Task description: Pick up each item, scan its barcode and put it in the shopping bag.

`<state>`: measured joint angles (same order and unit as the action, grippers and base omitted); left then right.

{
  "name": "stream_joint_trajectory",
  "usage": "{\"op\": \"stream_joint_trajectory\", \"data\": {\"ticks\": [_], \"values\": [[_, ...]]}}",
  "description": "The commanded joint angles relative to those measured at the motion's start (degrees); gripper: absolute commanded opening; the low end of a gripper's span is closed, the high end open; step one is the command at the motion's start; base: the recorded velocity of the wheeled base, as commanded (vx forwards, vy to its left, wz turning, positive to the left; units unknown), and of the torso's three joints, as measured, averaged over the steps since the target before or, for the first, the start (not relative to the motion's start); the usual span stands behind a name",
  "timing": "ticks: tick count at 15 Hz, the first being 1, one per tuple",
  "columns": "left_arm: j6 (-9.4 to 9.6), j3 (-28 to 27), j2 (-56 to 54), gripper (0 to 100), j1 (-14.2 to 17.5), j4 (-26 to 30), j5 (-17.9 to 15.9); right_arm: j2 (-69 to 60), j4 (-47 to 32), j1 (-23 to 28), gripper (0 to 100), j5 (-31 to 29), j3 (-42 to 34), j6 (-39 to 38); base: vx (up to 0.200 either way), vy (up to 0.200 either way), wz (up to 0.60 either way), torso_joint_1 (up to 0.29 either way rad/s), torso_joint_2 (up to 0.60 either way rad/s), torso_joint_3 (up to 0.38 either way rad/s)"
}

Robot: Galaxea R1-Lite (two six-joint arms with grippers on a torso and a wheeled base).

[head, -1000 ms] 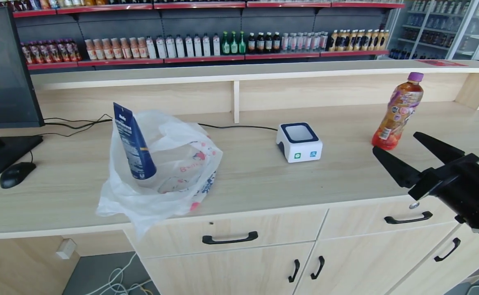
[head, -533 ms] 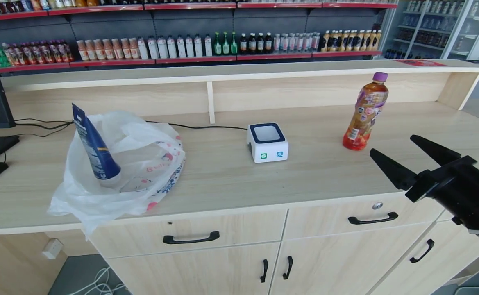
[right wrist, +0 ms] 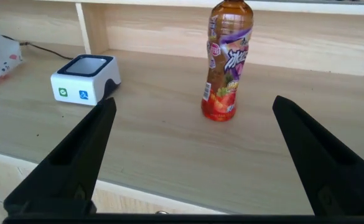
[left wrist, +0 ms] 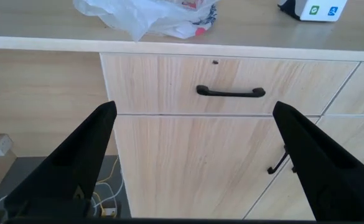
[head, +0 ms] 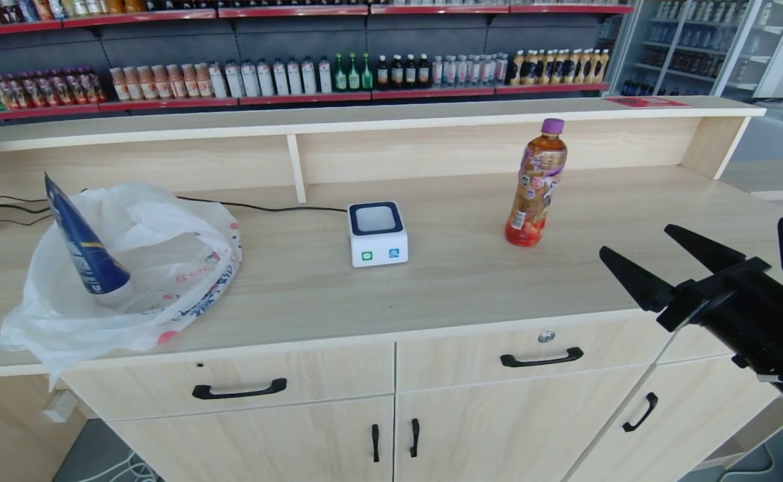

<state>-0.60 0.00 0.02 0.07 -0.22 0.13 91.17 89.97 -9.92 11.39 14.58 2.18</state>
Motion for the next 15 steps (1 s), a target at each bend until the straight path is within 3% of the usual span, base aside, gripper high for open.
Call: {"op": "stream_joint_trajectory", "data": {"ticks": [1, 3, 10, 15], "values": [[-0.02, 0.0, 0.1, 100, 0.0, 0.0, 0.0, 0.8, 0.0, 0.0, 100, 0.0, -0.1, 0.0, 0.0, -0.2, 0.0, 0.007, 0.0, 0.002], [0.25, 0.0, 0.1, 100, 0.0, 0.0, 0.0, 0.8, 0.0, 0.0, 100, 0.0, -0.3, 0.0, 0.0, -0.2, 0.0, 0.007, 0.0, 0.002], [0.16, 0.0, 0.1, 100, 0.0, 0.0, 0.0, 1.6, 0.0, -0.3, 100, 0.1, -0.3, 0.0, 0.2, 0.0, 0.0, 0.001, 0.0, 0.002], [0.25, 0.0, 0.0, 100, 0.0, 0.0, 0.0, 3.2, 0.0, -0.2, 100, 0.2, 0.4, -0.2, 0.0, 0.0, 0.0, 0.0, 0.0, 0.0]]}}
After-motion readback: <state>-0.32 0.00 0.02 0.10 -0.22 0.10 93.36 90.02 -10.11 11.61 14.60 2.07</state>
